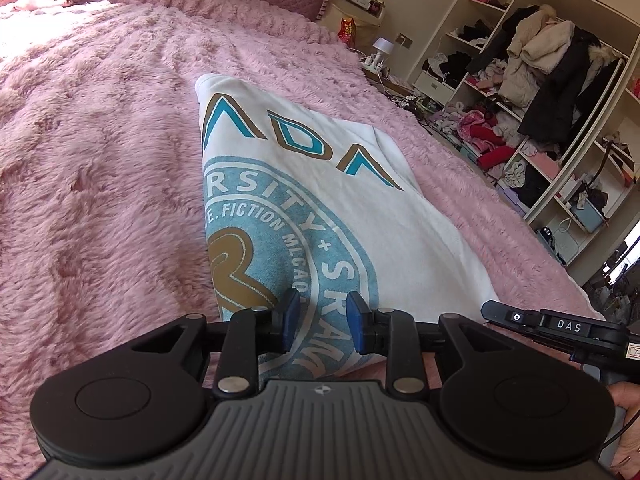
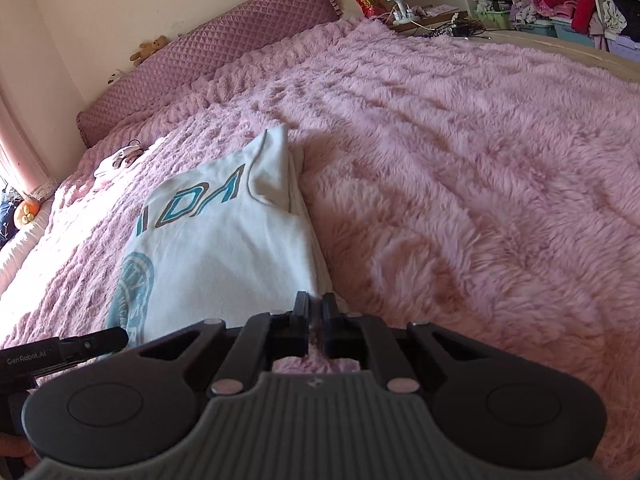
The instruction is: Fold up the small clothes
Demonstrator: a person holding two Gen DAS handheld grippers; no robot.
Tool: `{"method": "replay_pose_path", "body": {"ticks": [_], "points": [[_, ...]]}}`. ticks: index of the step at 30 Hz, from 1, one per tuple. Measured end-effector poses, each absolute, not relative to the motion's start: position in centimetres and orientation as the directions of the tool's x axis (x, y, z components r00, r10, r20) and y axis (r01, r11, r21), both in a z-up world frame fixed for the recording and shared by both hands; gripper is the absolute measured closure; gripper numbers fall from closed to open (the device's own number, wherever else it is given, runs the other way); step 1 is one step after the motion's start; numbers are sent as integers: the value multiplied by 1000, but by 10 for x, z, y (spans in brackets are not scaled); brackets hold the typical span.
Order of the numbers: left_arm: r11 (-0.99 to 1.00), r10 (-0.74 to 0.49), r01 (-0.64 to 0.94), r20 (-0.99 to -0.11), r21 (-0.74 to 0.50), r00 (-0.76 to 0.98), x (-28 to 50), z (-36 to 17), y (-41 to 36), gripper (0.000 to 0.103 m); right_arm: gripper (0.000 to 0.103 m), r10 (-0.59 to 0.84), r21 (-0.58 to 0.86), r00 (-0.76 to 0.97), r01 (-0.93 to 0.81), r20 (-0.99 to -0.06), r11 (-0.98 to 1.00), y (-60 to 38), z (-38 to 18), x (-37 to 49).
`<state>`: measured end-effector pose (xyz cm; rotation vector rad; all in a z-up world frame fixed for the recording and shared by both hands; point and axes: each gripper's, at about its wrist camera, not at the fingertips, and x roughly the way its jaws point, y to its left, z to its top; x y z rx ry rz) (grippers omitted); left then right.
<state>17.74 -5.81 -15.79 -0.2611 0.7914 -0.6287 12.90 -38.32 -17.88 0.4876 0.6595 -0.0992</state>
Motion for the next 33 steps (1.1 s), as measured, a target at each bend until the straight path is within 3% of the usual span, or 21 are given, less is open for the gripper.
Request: {"method": "replay_pose_path", "body": {"ticks": [4, 5, 6, 7, 9, 12, 18, 21, 25, 28, 29, 33], "points": [[769, -639, 430, -568, -472, 519, 181, -149, -51, 69, 101, 62, 415, 789, 253, -611, 874, -384, -183, 128], [765, -644, 435, -562, -475, 519, 183, -144, -49, 65, 97, 45, 403, 797, 255, -602, 879, -382, -177, 126], [760, -650, 440, -552, -479, 522, 186, -140, -46, 59, 84, 28, 396, 812, 254, -583, 882, -381, -170, 123], [754, -657, 442, -534, -487, 532, 193, -135, -42, 56, 81, 15, 387, 835, 239, -550, 891, -380, -161, 119], [729, -676, 408, -486, -549, 553, 211, -131, -29, 49, 81, 44, 387, 873, 169, -486, 906, -378, -145, 118], [668, -683, 275, -423, -691, 596, 252, -137, -4, 49, 77, 112, 390, 895, 74, -432, 918, -373, -132, 132], [590, -637, 32, -441, -807, 632, 343, -170, 16, 48, 76, 186, 402, 848, 35, -497, 915, -360, -154, 171], [541, -661, -30, -447, -841, 603, 384, -189, 12, 48, 76, 188, 409, 839, 44, -510, 911, -357, -169, 176], [445, -714, -45, -385, -894, 585, 424, -206, -3, 48, 76, 197, 413, 839, 36, -507, 910, -358, -178, 179], [406, -732, -13, -334, -914, 595, 446, -210, -15, 58, 76, 214, 413, 834, 18, -508, 910, -361, -180, 180], [420, -726, -1, -337, -907, 599, 452, -208, -19, 70, 76, 219, 409, 833, 10, -509, 912, -361, -180, 180], [512, -694, 40, -386, -858, 608, 473, -195, -33, 85, 76, 237, 417, 829, -5, -507, 909, -365, -182, 180]]}}
